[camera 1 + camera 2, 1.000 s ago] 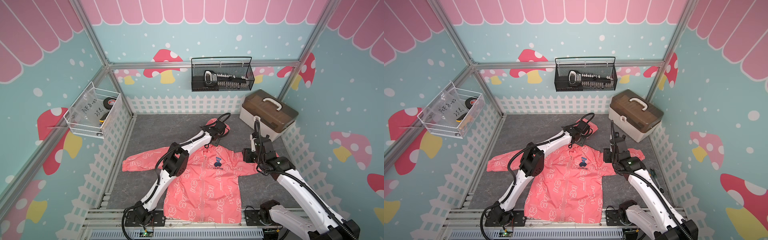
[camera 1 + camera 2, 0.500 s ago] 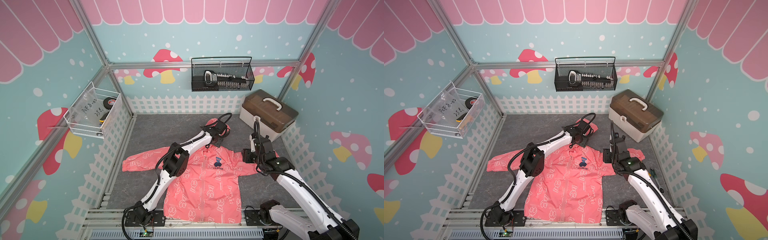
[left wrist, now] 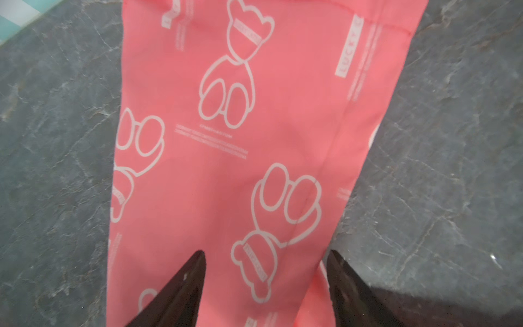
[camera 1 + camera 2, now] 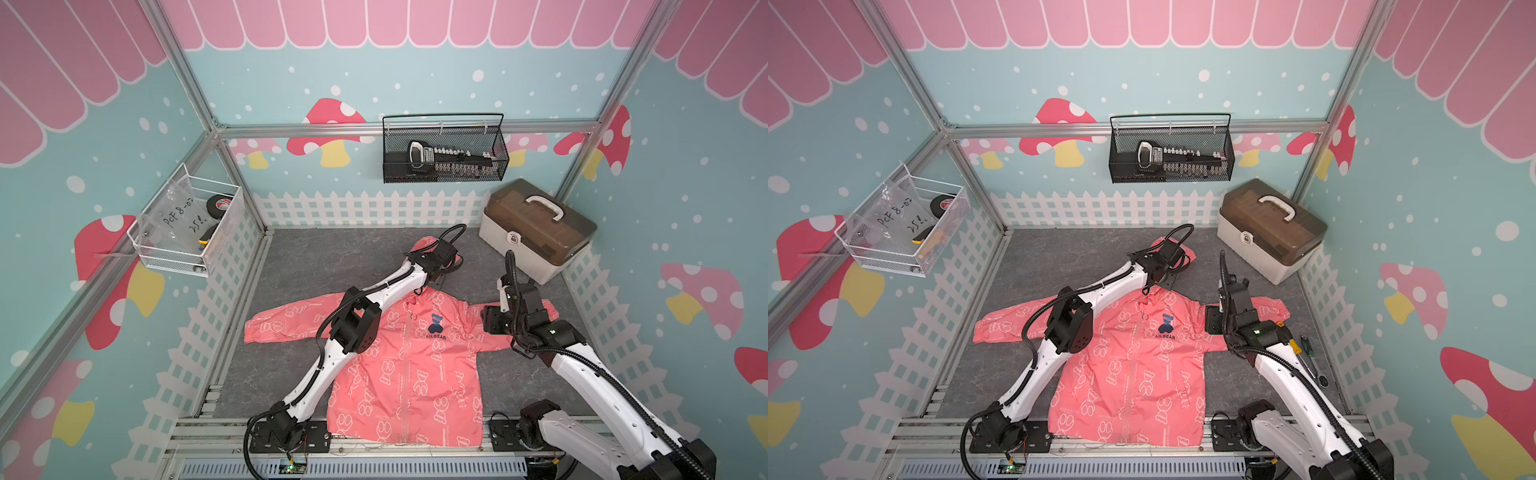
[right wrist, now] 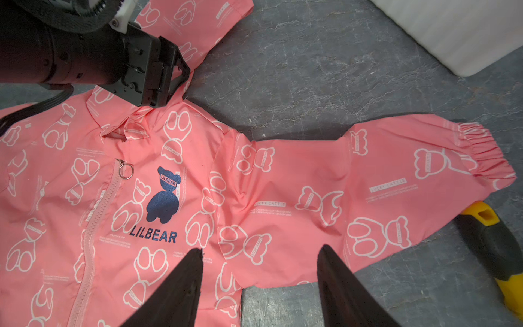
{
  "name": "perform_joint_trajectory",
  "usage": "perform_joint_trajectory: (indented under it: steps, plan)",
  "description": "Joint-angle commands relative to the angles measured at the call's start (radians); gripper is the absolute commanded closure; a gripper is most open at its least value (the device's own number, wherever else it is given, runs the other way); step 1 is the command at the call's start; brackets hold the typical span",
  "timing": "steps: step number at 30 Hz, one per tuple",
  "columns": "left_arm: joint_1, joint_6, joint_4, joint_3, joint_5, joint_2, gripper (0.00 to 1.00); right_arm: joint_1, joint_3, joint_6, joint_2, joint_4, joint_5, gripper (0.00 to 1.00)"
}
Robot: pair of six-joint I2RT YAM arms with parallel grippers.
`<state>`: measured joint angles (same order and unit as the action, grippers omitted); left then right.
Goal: Unzip the jacket
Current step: Flatten out the jacket at the center of the board.
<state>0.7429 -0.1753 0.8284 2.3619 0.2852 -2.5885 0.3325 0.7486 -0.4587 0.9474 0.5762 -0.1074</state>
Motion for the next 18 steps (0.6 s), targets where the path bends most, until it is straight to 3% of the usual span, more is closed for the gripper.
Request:
perform_joint_trajectory:
  steps: [1, 4, 11, 18]
  plan:
    - [0.004, 0.02, -0.002, 0.012, -0.076, -0.01, 0.31, -0.007, -0.007, -0.015, -0.02, -0.007, 0.005, 0.36]
    - [0.006, 0.03, -0.008, 0.009, -0.089, -0.009, 0.3, -0.006, -0.008, -0.016, -0.01, -0.01, 0.017, 0.36]
    - [0.0, 0.008, -0.003, 0.016, 0.001, -0.023, 0.31, -0.006, -0.035, -0.029, -0.026, -0.01, 0.034, 0.36]
    - [-0.007, -0.016, 0.018, 0.062, -0.026, -0.064, 0.35, -0.005, -0.092, -0.065, -0.052, -0.024, 0.084, 0.37]
